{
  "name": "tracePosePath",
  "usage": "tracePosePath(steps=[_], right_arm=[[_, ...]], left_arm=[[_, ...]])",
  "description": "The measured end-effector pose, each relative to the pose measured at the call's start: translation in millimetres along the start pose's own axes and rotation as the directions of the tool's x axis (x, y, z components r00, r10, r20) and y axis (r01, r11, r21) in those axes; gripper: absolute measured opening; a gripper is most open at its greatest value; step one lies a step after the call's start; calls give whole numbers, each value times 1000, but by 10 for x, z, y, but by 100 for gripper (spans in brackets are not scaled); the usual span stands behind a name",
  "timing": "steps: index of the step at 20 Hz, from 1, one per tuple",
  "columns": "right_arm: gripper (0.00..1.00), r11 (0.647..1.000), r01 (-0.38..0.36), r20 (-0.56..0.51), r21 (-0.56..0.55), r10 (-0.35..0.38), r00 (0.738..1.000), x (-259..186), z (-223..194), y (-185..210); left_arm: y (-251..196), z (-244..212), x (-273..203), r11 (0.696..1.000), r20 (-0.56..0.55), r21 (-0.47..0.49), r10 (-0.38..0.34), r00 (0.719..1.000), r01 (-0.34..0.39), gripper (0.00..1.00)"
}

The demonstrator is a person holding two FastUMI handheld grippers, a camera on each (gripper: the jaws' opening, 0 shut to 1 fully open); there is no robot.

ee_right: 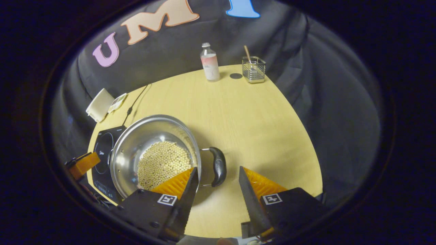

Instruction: First push the handle of the pot to place it horizontally, then grasp the pot with both hands and set it on the induction cooktop.

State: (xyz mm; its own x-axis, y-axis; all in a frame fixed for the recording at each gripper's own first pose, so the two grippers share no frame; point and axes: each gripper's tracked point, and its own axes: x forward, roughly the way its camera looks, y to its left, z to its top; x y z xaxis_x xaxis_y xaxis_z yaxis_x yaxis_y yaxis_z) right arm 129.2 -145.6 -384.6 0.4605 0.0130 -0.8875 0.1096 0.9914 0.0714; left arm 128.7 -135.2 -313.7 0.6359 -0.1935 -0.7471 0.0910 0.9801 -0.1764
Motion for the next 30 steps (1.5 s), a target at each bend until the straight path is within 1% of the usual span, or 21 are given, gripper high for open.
tracePosePath(steps=[2,4,6,7,8,11,13,14,15,19,20,21,22,23,24,28,29,30], right_arm=[[72,1000,3,-18,7,-3,1000,54,-16,7],[72,1000,-5,-16,18,6,1000,88,13,51],[72,1000,-14,-38,21,15,999,117,-33,115],[76,999,-23,-32,25,24,999,116,0,166],[72,999,-26,-25,22,27,999,139,11,204],[72,999,9,-40,-40,-11,999,230,-36,171],[72,995,41,-15,-88,-43,999,290,13,132],[76,993,44,-7,-108,-45,999,290,19,133],[72,991,45,-7,-123,-47,999,305,9,134],[72,989,47,-3,-141,-48,999,391,12,147],[70,989,37,-7,-145,-38,999,370,8,176],[68,988,42,-4,-147,-43,999,310,7,189],[67,987,42,-6,-152,-43,999,387,13,164],[67,988,42,-4,-151,-43,999,390,11,164],[62,988,44,-5,-151,-45,999,383,13,151],[67,988,56,-2,-141,-56,998,407,20,39],[69,989,59,-8,-133,-61,998,423,40,11],[63,990,62,-6,-129,-63,998,389,39,-1]], left_arm=[[31,-50,89,1000,-32,10,2,999,-1,95],[27,-64,161,1000,-46,18,-3,999,4,95],[25,-84,208,1000,-61,24,-4,998,5,95],[37,-95,234,1000,-65,28,1,998,1,96],[52,-98,255,1000,-69,29,4,998,-2,95],[82,-165,322,1000,-97,24,10,995,-8,95],[105,-190,372,999,-105,37,19,994,-15,95],[115,-216,388,999,-119,48,22,993,-17,96],[109,-237,395,998,-122,60,29,992,-22,95],[147,-297,469,995,-140,99,48,989,-34,94],[151,-312,489,994,-145,99,51,988,-37,93],[154,-330,510,994,-149,99,56,987,-42,93],[156,-354,513,994,-154,97,60,986,-45,97],[161,-379,527,994,-161,98,66,985,-50,92],[152,-398,544,993,-166,102,70,984,-54,92],[85,-399,582,991,-166,118,74,983,-55,89],[88,-416,594,990,-166,129,84,983,-63,87],[86,-414,612,988,-162,138,92,982,-70,86]])
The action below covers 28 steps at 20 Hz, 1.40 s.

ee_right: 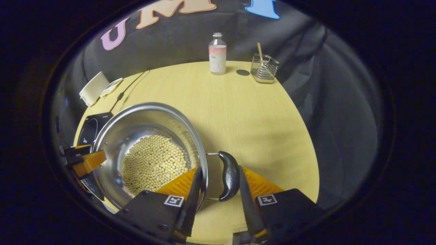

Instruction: First push the handle of the pot to place it horizontally, then grasp the pot with both hands and set it on the induction cooktop.

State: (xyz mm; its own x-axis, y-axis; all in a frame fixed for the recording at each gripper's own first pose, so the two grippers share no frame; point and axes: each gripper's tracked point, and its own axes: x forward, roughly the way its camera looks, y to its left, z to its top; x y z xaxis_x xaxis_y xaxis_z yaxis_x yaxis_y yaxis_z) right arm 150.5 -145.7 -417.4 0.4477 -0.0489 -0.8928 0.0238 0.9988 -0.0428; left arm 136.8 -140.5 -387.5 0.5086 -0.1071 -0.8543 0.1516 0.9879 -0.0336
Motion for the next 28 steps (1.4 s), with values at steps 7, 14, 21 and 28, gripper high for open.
tracePosePath(steps=[7,14,21,28], right_arm=[[58,999,-15,10,44,14,1000,4,-21,-55],[42,998,-12,5,59,12,1000,-32,-27,-76],[36,997,-10,3,80,9,1000,-123,-8,-105],[43,996,-11,31,92,8,999,-367,118,-70]], left_arm=[[1,-5,83,998,-16,59,19,1000,-18,68],[-21,-51,51,1000,-104,0,8,995,-8,57],[-59,-52,-44,1000,-97,-19,-3,995,1,54],[-5,50,-227,1000,-83,-24,-10,996,8,54]])
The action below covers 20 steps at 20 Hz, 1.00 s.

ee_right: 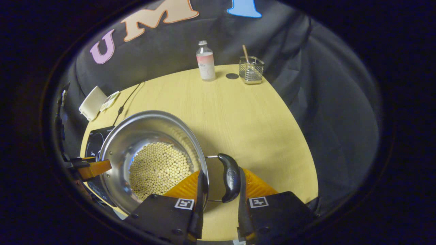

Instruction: First push the handle of the pot to place it horizontally, then grasp the pot with both hands and set it on the induction cooktop.

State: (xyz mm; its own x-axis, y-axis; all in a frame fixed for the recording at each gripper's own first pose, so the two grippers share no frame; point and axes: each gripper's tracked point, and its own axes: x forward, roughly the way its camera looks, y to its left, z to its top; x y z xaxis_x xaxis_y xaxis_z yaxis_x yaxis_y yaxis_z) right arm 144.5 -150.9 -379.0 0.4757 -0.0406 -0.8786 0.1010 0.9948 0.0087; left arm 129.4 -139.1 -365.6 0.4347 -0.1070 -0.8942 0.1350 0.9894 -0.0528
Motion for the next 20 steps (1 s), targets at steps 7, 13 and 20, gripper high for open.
tracePosePath(steps=[7,13,20], right_arm=[[43,998,-61,72,-36,63,995,-386,179,260],[43,991,-119,92,-63,125,988,-596,159,655],[43,995,-95,110,-32,98,989,-852,-49,1306]], left_arm=[[242,0,-441,998,69,-60,19,997,-14,53],[603,-88,-744,994,90,-94,57,994,-49,55],[1259,-125,-919,998,122,-54,42,992,-36,55]])
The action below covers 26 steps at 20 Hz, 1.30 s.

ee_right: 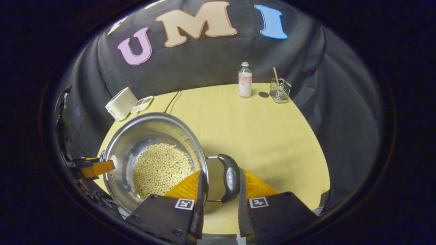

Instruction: First push the handle of the pot to place it horizontally, then grasp the pot with both hands and set it on the induction cooktop.

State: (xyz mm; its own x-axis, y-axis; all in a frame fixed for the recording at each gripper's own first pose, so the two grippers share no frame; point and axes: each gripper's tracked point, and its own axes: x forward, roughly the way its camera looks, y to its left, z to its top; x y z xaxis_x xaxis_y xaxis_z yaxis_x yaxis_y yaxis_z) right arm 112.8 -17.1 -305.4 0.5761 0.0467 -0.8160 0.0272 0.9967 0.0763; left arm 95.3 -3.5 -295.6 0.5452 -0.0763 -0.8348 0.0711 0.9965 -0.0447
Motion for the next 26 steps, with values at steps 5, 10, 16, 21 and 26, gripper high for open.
tracePosePath(steps=[5,10,16,21,26], right_arm=[[43,998,53,23,28,-53,998,-118,-103,510],[36,997,60,12,49,-61,998,-135,-142,897],[43,999,25,-30,32,-24,999,75,-154,1287],[36,999,-33,-89,39,36,995,403,-185,1505],[36,996,-72,-127,51,77,989,683,-136,1682]], left_arm=[[481,81,35,998,16,33,-49,999,48,55],[840,137,38,997,21,54,-59,998,57,55],[1198,166,181,999,10,27,-34,999,34,53],[1447,189,382,999,-36,34,9,999,-8,53],[1592,254,587,999,-70,38,29,997,-27,53]])
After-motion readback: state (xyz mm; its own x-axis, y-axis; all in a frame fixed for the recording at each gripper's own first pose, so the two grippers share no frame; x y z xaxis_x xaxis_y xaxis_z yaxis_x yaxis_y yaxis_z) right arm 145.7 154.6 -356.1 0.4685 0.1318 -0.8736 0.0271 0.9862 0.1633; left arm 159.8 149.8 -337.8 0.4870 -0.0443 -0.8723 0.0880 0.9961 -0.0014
